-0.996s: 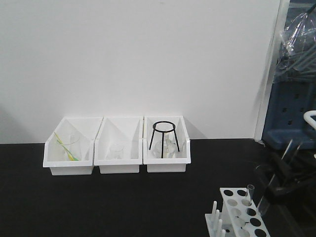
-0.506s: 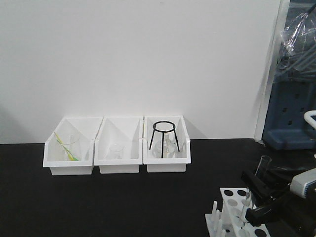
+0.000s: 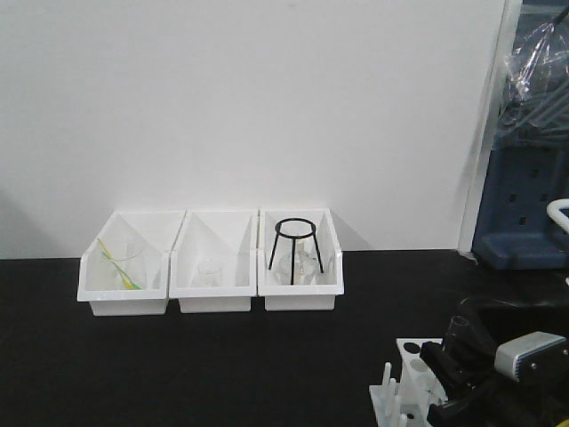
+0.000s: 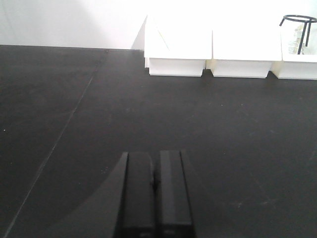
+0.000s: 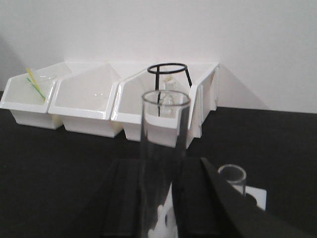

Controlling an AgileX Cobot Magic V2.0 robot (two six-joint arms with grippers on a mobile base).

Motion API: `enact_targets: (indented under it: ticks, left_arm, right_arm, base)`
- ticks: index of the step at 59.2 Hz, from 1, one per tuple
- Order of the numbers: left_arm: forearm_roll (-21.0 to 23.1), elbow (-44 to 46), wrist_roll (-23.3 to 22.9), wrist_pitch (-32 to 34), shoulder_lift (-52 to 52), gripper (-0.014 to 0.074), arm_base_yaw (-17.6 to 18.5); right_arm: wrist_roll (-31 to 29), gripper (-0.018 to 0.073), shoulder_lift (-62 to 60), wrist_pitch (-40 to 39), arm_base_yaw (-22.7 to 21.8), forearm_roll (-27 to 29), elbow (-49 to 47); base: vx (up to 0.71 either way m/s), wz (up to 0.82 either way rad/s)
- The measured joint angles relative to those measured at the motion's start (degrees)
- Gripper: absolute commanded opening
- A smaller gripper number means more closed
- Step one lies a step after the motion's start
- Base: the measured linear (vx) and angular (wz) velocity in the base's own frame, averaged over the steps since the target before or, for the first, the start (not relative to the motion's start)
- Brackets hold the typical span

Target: Flip and reinsert test tube from rack

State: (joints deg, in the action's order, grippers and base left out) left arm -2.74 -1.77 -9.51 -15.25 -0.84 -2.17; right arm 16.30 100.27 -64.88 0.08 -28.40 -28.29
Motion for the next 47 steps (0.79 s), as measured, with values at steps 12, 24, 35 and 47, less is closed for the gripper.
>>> enact_targets:
  ticks: [12, 24, 35, 47]
  left_arm:
    - [0.00, 0.00, 0.00, 0.00, 0.00, -0.0006, 0.00]
    - [0.00, 0.00, 0.00, 0.00, 0.00, -0.0006, 0.00]
    - [0.00, 0.00, 0.00, 0.00, 0.00, -0.0006, 0.00]
    - [0.00, 0.00, 0.00, 0.00, 0.00, -0.0006, 0.00]
  right_arm:
    - [-0.87, -0.0008, 3.49, -0.36, 0.00, 0.00, 0.00]
    - [-3.14, 0.0006, 3.78, -0.88, 0.00, 0.00, -0.07]
    - [-3.48, 0.0115, 3.78, -0.92, 0.00, -0.12, -0.07]
    - [-3.60, 0.0316, 3.78, -0.98, 0.00, -0.67, -0.07]
  base:
    - [0.00, 0.00]
    - [0.00, 0.00]
    - [0.00, 0.00]
    - [0.00, 0.00]
